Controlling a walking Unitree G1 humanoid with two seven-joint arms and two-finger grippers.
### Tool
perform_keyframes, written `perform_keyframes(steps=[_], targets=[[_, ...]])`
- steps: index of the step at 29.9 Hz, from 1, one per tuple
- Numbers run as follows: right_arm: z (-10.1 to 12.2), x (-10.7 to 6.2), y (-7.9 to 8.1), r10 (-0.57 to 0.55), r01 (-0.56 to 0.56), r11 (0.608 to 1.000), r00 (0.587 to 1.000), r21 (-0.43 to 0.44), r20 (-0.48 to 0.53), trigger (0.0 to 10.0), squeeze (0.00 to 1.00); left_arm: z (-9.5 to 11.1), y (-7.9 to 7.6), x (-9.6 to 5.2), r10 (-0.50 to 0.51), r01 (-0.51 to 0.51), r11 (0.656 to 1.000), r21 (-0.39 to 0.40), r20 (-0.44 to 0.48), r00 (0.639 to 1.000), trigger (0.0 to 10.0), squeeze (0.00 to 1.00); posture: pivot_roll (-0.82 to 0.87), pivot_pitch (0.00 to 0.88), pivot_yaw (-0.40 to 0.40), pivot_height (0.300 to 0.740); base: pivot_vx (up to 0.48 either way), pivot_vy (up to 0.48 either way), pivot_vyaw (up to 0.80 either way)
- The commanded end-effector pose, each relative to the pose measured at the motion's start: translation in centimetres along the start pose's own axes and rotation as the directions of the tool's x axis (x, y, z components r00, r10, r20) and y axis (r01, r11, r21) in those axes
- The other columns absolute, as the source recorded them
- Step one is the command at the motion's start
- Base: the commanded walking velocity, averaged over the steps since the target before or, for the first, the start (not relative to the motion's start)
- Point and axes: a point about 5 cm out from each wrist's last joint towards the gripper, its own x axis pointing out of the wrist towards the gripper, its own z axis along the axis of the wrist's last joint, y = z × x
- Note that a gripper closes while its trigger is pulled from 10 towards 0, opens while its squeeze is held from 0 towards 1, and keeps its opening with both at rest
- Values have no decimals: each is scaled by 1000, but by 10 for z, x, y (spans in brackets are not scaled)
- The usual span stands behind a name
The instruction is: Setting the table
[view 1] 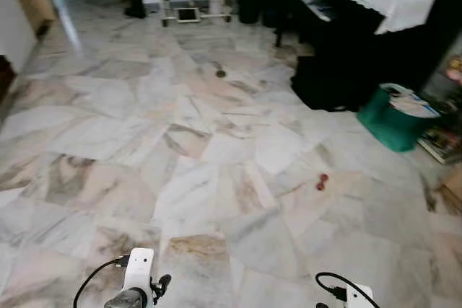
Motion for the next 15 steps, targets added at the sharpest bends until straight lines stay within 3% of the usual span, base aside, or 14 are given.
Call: perform_keyframes(steps=[1,15], targets=[[0,0,-2,-8,8,1000,1000,4,-2,10000,0,-3,-1,0,-4,4,1000,-13,-7,1000,10000,0,88,0,-47,740,0,0,-744],[0,0,-2,-8,8,1000,1000,-1,-6,10000,0,-5,0,-1,-5,5,1000,-5,-17,1000,10000,0,91,0,-47,740,0,0,-744]])
